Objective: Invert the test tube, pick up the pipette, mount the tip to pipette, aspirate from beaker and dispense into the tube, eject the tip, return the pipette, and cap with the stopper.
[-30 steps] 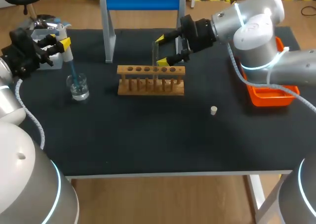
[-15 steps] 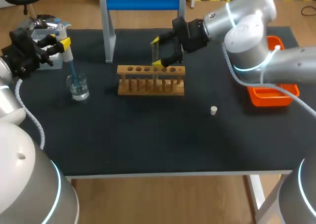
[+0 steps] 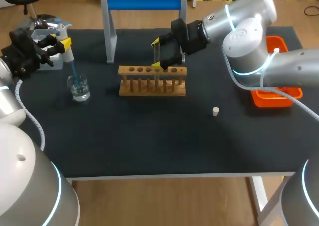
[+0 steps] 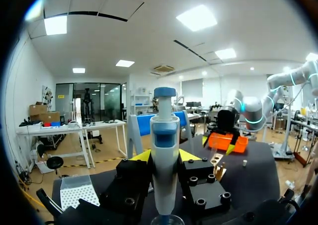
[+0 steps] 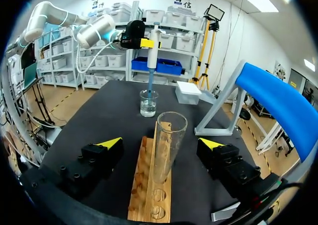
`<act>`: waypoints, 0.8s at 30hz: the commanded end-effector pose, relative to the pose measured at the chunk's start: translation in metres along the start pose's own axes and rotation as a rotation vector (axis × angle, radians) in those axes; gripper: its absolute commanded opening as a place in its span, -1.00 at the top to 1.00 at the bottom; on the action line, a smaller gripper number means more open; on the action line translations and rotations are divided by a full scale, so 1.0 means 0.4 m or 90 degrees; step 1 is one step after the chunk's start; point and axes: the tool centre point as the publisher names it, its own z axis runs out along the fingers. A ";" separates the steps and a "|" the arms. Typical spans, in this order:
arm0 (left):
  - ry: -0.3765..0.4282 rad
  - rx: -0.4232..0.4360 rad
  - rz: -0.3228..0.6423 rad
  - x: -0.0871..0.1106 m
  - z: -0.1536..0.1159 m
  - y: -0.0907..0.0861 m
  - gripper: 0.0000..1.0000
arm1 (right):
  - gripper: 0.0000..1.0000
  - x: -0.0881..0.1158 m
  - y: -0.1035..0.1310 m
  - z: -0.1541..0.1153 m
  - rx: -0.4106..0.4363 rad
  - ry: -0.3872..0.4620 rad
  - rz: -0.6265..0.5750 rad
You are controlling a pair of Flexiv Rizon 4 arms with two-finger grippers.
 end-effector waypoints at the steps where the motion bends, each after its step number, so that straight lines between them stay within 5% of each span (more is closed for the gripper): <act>1: -0.001 0.000 0.000 0.000 0.002 0.000 1.00 | -1.00 -0.002 0.001 0.009 0.004 -0.001 0.000; 24: -0.001 0.000 0.000 0.000 0.002 0.000 1.00 | -1.00 -0.015 0.007 0.033 0.023 -0.003 -0.006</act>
